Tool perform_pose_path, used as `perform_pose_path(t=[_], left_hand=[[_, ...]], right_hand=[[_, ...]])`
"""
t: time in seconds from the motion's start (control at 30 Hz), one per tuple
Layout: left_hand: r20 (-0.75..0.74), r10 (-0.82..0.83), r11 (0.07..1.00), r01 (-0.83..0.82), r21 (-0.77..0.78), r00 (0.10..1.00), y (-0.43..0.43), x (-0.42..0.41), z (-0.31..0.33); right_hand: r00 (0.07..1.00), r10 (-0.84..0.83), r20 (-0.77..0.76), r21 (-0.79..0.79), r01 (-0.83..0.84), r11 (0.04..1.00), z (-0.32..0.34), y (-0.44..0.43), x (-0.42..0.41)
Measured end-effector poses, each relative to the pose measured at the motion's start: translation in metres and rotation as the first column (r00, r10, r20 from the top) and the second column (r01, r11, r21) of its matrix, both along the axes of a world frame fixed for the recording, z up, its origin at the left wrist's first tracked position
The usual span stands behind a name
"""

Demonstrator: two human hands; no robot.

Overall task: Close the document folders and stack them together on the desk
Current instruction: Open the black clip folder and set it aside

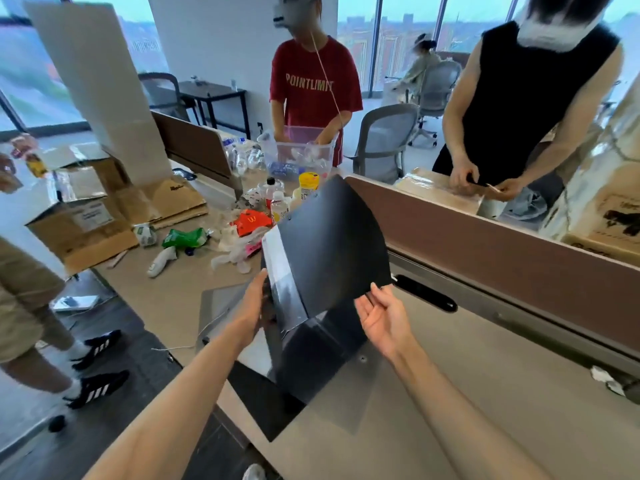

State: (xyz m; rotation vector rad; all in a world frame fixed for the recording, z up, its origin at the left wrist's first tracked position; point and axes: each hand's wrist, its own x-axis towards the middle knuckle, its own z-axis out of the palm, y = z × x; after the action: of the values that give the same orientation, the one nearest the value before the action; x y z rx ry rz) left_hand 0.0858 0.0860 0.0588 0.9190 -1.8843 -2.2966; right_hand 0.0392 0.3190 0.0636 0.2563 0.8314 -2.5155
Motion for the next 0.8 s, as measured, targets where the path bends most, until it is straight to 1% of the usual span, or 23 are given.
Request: perform_pose_path(t=[0.07, 0.17, 0.2, 0.27, 0.37, 0.47, 0.57, 0.63, 0.7, 0.73, 0.77, 0.8], left_hand=[[-0.111, 0.017, 0.997, -0.008, 0.078, 0.994, 0.004, -0.004, 0.015], [-0.237, 0.059, 0.984, -0.017, 0.175, 0.97, 0.008, -0.012, 0.025], [-0.258, 0.091, 0.98, -0.042, 0.193, 0.962, 0.01, -0.015, 0.024], [-0.251, 0.129, 0.975, -0.076, 0.209, 0.959, 0.014, -0.02, 0.02], [-0.205, 0.17, 0.961, -0.117, 0.25, 0.964, 0.016, -0.029, 0.006], [-0.138, 0.234, 0.95, -0.197, 0.241, 0.962, 0.02, -0.043, -0.004], [-0.085, 0.206, 0.959, -0.183, 0.217, 0.975, 0.027, -0.054, -0.019], [-0.073, 0.15, 0.97, -0.133, 0.202, 0.986, 0.029, -0.059, -0.028], [-0.068, 0.069, 0.981, -0.055, 0.188, 0.995, 0.027, -0.064, -0.035], [-0.066, 0.033, 0.983, -0.02, 0.181, 0.997, 0.028, -0.067, -0.038], [-0.061, -0.007, 0.986, 0.017, 0.167, 0.998, 0.029, -0.071, -0.039], [-0.055, -0.048, 0.987, 0.056, 0.149, 0.997, 0.03, -0.075, -0.04]], right_hand=[[0.996, 0.063, -0.06, -0.023, -0.064, 0.998, 0.011, 0.005, 0.003], [0.988, 0.102, -0.119, 0.009, -0.101, 0.995, 0.019, 0.017, 0.001], [0.985, 0.105, -0.138, 0.043, -0.1, 0.994, 0.021, 0.022, 0.001], [0.98, 0.098, -0.173, 0.158, -0.071, 0.985, 0.02, 0.032, 0.0], [0.979, 0.083, -0.187, 0.364, -0.01, 0.931, 0.009, 0.047, -0.005], [0.985, 0.071, -0.157, 0.589, 0.035, 0.807, -0.003, 0.059, -0.006], [0.995, -0.028, -0.098, 0.74, 0.092, 0.666, -0.019, 0.065, -0.007], [0.989, -0.112, -0.096, 0.852, 0.14, 0.505, -0.029, 0.071, -0.011], [0.989, -0.129, -0.071, 0.929, 0.112, 0.352, -0.038, 0.078, -0.015], [0.992, -0.116, -0.051, 0.95, 0.084, 0.301, -0.043, 0.082, -0.017], [0.994, -0.1, -0.033, 0.959, 0.06, 0.278, -0.047, 0.085, -0.017], [0.995, -0.095, -0.021, 0.96, 0.047, 0.277, -0.051, 0.087, -0.019]])
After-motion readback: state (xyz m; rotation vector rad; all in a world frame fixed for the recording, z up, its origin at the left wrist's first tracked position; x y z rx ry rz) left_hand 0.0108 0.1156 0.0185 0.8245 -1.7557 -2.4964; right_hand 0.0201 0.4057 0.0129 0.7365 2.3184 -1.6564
